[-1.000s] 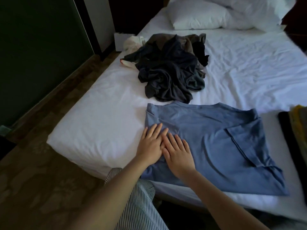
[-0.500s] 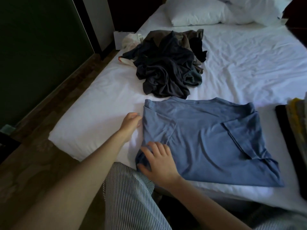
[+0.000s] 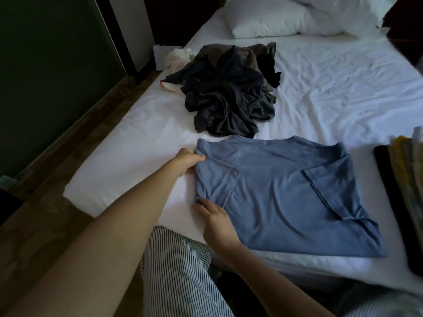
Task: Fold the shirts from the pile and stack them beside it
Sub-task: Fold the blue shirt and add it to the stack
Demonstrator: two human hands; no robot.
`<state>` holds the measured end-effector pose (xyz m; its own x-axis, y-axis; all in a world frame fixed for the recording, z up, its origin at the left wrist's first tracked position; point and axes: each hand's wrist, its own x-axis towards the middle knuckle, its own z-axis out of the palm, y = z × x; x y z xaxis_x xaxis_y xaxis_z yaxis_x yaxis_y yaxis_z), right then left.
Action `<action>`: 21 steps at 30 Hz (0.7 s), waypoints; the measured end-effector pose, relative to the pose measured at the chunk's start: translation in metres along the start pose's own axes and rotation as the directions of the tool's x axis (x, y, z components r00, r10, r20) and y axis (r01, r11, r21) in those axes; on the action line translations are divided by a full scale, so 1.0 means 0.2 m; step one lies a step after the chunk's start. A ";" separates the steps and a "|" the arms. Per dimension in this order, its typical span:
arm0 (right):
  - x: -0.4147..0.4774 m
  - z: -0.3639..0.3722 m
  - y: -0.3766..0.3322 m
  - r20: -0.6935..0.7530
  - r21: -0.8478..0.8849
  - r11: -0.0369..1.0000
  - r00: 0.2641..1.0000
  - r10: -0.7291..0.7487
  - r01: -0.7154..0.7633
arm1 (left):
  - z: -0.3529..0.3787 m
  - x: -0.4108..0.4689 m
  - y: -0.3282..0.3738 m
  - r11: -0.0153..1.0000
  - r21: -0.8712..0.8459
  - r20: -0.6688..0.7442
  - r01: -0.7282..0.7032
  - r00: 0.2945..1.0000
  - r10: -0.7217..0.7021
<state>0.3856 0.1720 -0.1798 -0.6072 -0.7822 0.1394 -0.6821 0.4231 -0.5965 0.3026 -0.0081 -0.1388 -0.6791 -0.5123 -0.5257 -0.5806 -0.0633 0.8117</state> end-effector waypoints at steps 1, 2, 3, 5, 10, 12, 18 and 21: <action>0.00 -0.04 0.00 0.009 0.091 0.994 0.998 0.055 -0.056 | 0.00 0.01 0.00 1.000 0.010 -0.003 -0.001 1.000 0.001; 0.00 -0.07 0.02 0.021 0.168 0.980 0.994 0.105 -0.107 | -0.01 0.01 0.01 1.000 0.008 0.000 -0.001 1.000 0.001; 0.01 -0.10 0.03 0.042 0.237 0.960 0.989 0.140 -0.146 | -0.01 0.02 0.01 1.000 -0.002 0.005 0.004 1.000 -0.004; 0.01 -0.15 0.05 0.059 0.384 0.900 0.979 0.197 -0.204 | 0.00 0.00 0.02 0.998 -0.054 0.022 0.022 1.000 -0.021; -0.03 -0.34 0.14 0.211 0.645 0.634 0.897 0.388 -0.426 | 0.03 -0.03 0.07 0.989 -0.147 0.028 0.019 0.999 -0.015; -0.06 -0.38 0.19 0.195 0.715 0.545 0.873 0.447 -0.439 | 0.06 -0.04 0.11 0.982 -0.186 0.032 -0.005 0.999 0.011; -0.18 -0.55 0.31 0.193 0.946 0.130 0.840 0.506 -0.296 | 0.25 -0.10 0.26 0.967 -0.244 0.058 -0.070 0.994 0.087; -0.23 -0.64 0.37 0.164 0.963 0.091 0.820 0.548 -0.253 | 0.41 -0.12 0.35 0.969 -0.221 0.020 -0.107 0.993 0.115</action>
<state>0.3109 0.2974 -0.1300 -0.8051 -0.4847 -0.3418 0.4842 -0.2043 -0.8508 0.2422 0.0701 -0.0904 -0.7499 -0.4991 -0.4341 -0.3905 -0.1957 0.8996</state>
